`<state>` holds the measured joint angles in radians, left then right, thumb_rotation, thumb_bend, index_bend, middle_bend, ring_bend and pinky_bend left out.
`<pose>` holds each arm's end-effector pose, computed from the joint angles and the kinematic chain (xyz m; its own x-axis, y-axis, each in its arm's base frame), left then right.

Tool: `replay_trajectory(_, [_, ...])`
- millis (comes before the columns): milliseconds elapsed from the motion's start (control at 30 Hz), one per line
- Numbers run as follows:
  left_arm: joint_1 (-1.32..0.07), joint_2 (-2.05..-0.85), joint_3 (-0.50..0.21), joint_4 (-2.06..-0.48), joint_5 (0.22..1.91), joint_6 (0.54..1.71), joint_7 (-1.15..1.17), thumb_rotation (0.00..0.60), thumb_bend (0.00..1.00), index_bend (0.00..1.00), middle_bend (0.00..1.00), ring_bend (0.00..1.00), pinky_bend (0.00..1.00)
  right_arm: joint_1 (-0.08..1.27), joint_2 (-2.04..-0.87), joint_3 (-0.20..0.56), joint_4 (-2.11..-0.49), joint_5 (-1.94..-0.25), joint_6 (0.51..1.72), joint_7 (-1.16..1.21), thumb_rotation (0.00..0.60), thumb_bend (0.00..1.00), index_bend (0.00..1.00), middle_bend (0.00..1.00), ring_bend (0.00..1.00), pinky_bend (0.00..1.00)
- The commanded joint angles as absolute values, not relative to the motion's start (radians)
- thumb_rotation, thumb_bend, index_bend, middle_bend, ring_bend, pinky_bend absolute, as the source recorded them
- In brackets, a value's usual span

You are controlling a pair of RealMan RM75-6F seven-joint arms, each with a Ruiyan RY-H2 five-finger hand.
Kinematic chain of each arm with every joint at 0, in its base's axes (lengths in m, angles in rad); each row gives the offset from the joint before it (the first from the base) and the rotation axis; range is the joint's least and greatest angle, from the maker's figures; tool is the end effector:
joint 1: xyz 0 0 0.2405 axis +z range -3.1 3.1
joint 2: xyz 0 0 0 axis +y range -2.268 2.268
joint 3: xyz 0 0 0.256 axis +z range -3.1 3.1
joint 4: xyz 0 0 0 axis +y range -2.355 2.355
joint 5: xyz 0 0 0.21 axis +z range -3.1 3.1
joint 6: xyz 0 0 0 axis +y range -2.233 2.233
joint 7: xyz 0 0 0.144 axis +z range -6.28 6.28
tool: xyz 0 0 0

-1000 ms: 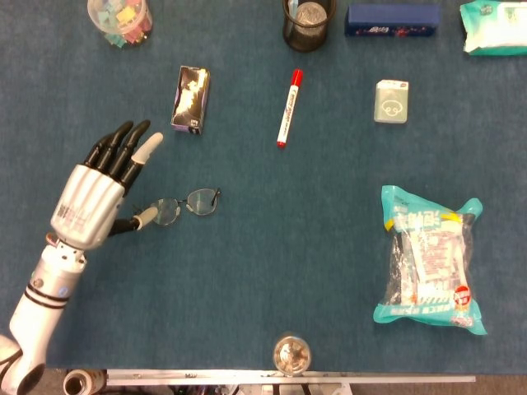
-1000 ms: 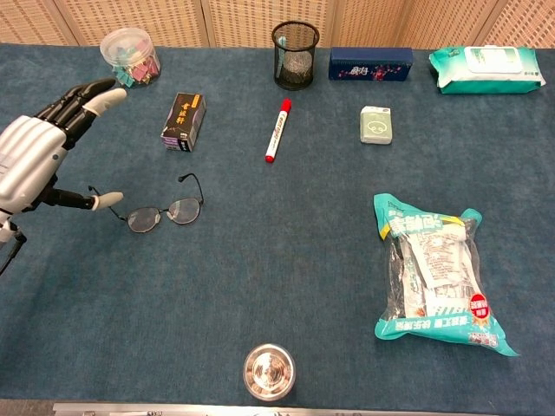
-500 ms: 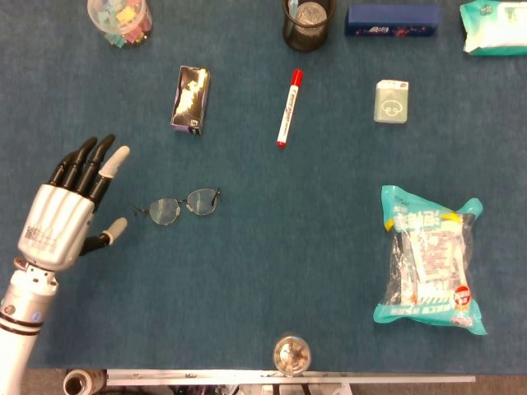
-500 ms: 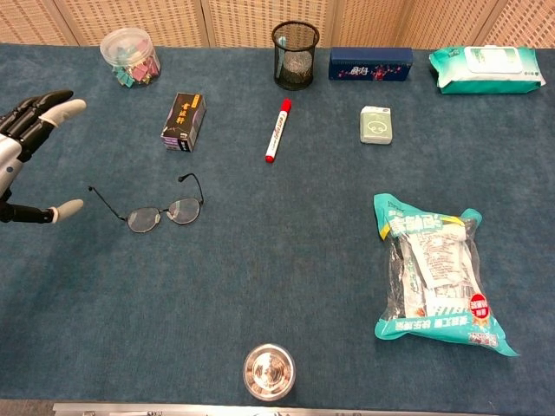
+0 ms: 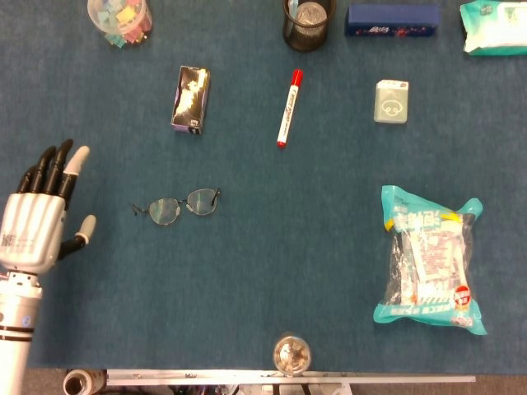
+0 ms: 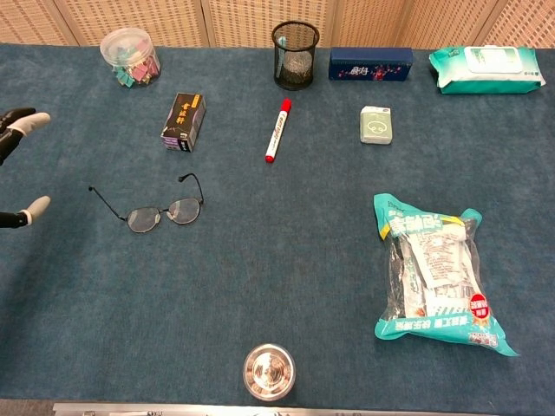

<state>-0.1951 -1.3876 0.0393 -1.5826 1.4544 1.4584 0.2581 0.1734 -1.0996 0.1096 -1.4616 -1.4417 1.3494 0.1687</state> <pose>-0.2760 0.1902 0.0618 0.4265 0.0942 0.8996 0.9029 -0.1027 -0.4173 -0.3342 -0.2256 0.1794 0.3808 -0.0196 0.9244 -0.9246 -0.0033 0.3809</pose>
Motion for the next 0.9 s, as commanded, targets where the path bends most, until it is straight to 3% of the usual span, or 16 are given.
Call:
replay_trajectory(33, [-0.198,-1.393,0.016,-1.581,1.418,1.424,0.271,0.6,0.32,0.0,0.0,0.0,0.17,0.175,-1.099,0.111,-1.462,-1.438,1.347,0.167,0.6,0.37,0.31,0.33,0.26,0.36])
replay_trajectory(433, [-0.239,-1.439,-0.046,-1.542,1.41,1.389,0.273,0.6,0.33,0.0,0.0,0.0,0.17,0.177,-1.112,0.109,-1.445,-1.425,1.336,0.175,0.6,0.37,0.31,0.33,0.26,0.36])
replay_trajectory(900, [-0.264,-1.455,-0.068,-1.661,1.419,1.385,0.382,0.6,0.33,0.0,0.0,0.0,0.17,0.169,-1.112,0.106,-1.437,-1.424,1.346,0.191,0.6,0.37,0.31,0.33,0.26,0.36])
